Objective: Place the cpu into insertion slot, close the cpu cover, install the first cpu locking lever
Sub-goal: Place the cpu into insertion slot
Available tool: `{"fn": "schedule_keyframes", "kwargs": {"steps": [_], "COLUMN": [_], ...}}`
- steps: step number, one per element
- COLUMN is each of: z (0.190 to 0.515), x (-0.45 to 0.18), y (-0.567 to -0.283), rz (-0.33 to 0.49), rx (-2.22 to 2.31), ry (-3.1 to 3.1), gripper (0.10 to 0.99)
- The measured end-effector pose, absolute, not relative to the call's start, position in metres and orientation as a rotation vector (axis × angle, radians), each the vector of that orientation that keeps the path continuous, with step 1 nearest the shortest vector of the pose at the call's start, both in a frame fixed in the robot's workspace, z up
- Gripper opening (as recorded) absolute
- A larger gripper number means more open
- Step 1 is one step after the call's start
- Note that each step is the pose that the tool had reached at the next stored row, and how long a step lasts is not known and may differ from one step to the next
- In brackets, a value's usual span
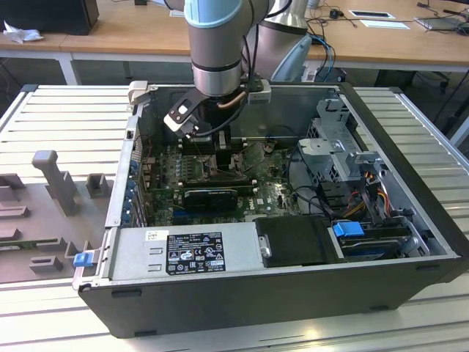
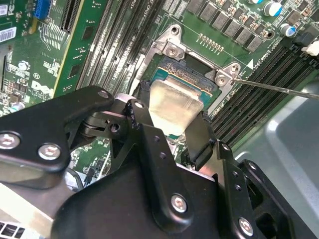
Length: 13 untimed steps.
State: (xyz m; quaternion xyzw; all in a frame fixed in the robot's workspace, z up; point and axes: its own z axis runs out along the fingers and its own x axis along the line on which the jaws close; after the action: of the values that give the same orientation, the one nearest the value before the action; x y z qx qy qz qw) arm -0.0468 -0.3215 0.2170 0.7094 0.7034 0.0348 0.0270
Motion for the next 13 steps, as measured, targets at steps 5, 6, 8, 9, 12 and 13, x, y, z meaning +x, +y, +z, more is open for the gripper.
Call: {"fn": "schedule_keyframes", "kwargs": {"steps": [5, 6, 8, 9, 12, 13], "z": [0.21, 0.208, 0.207, 0.206, 0.204, 0.203], "x": [-0.047, -0.047, -0.047, -0.047, -0.047, -0.047], "y": [-0.317, -0.315, -0.314, -0.314, -0.314, -0.314], "rz": [0.106, 0.105, 0.104, 0.104, 0.103, 0.103], "rx": [2.195, 2.199, 2.208, 2.211, 2.214, 2.214], "ry": [2.167, 2.163, 2.152, 2.149, 2.146, 2.146], "gripper": [0.525, 0.525, 0.525, 0.525, 0.525, 0.525]}}
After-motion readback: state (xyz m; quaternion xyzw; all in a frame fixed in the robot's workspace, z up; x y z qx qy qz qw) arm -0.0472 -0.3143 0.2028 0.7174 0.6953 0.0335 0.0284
